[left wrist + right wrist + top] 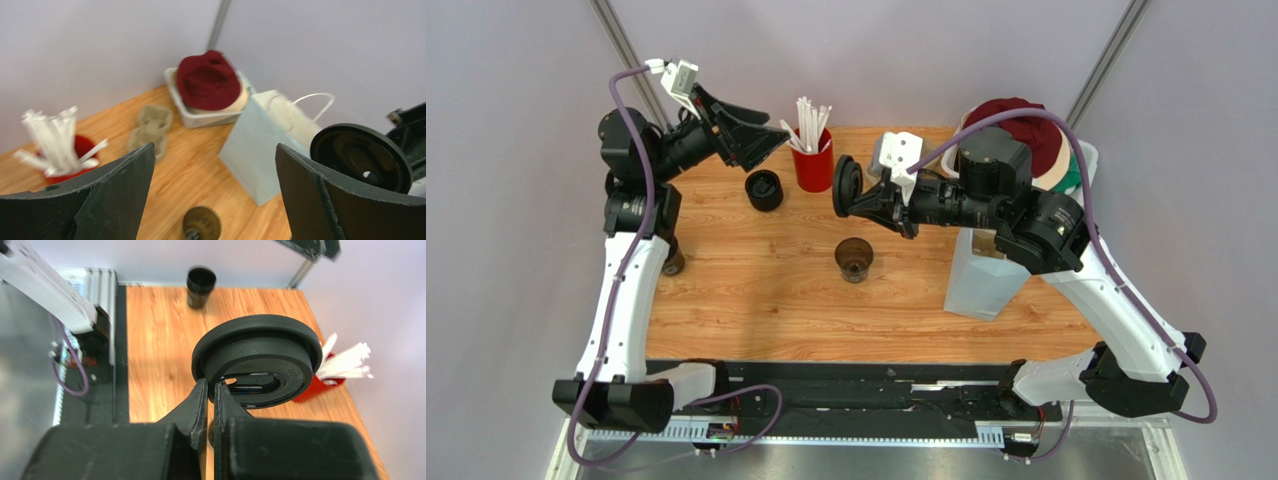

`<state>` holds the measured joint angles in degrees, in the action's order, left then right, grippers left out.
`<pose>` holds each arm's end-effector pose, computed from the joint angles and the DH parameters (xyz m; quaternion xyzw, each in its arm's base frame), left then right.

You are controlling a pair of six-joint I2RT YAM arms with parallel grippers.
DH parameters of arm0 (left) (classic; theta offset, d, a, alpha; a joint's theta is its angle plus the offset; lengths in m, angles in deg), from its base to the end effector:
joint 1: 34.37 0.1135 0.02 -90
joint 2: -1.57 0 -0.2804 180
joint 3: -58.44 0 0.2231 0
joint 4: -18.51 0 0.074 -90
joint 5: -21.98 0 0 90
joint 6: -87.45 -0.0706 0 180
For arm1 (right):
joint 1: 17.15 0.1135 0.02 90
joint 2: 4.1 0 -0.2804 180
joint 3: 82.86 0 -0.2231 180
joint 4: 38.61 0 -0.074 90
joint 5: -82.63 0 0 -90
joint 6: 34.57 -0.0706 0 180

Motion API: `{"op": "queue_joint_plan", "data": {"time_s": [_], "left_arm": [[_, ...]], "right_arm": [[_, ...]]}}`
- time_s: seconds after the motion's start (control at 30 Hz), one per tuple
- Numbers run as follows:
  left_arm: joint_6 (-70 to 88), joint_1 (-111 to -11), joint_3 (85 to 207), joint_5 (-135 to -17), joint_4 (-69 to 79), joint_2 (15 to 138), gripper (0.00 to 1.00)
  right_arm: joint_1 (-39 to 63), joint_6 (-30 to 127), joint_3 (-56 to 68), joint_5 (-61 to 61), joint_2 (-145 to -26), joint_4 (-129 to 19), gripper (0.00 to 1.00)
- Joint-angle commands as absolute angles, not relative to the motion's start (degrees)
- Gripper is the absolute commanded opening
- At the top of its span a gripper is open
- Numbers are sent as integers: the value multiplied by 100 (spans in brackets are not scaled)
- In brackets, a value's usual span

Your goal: Pack the takeout coffee

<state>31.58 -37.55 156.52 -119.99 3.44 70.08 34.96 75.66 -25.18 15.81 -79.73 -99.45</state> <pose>0.2216 -0.0680 0.5139 0.1870 0.6228 -0.4815 0.5876 0.1243 0.2050 0.5135 -0.5557 0.5509 0.3177 0.5354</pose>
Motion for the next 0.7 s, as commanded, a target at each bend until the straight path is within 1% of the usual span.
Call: {"op": "queue_joint_plan", "data": {"time_s": [0.0, 0.07, 0.13, 0.17, 0.23, 0.33, 0.4, 0.5, 0.67], "left_arm": [[-60, -3709, 15764, -10271, -2985, 6451, 99], [-245, -3648, 15676, -10107, -3180, 6398, 99], [-246, -3578, 15535, -9809, -3409, 6406, 99], [-228, -3508, 15456, -9791, -3409, 6389, 99], [-193, -3174, 15254, -9694, -3365, 6284, 99], [-237, -2533, 15463, -9992, -3645, 6283, 99], [-246, -2042, 15726, -10464, -4076, 6370, 99], [-570, -1689, 15894, -10799, -4726, 6450, 99], [-1027, -1337, 15360, -10942, -4947, 6099, 99]], "right_arm": [[3532, 8486, -2296, 1039, -8108, -10867, 0], [3532, 8784, -2489, 977, -8476, -11264, 0], [3523, 8970, -2752, 924, -8811, -12002, 2], [3532, 9154, -3014, 898, -9160, -12239, 2], [3532, 9304, -3166, 758, -9479, -12767, 2], [3549, 9507, -3412, 503, -10050, -13313, 2], [3584, 9534, -3465, 275, -10428, -13532, 2], [3646, 9560, -3526, -15, -10877, -13814, 2], [3690, 9656, -3570, -315, -11395, -14017, 2]]}}
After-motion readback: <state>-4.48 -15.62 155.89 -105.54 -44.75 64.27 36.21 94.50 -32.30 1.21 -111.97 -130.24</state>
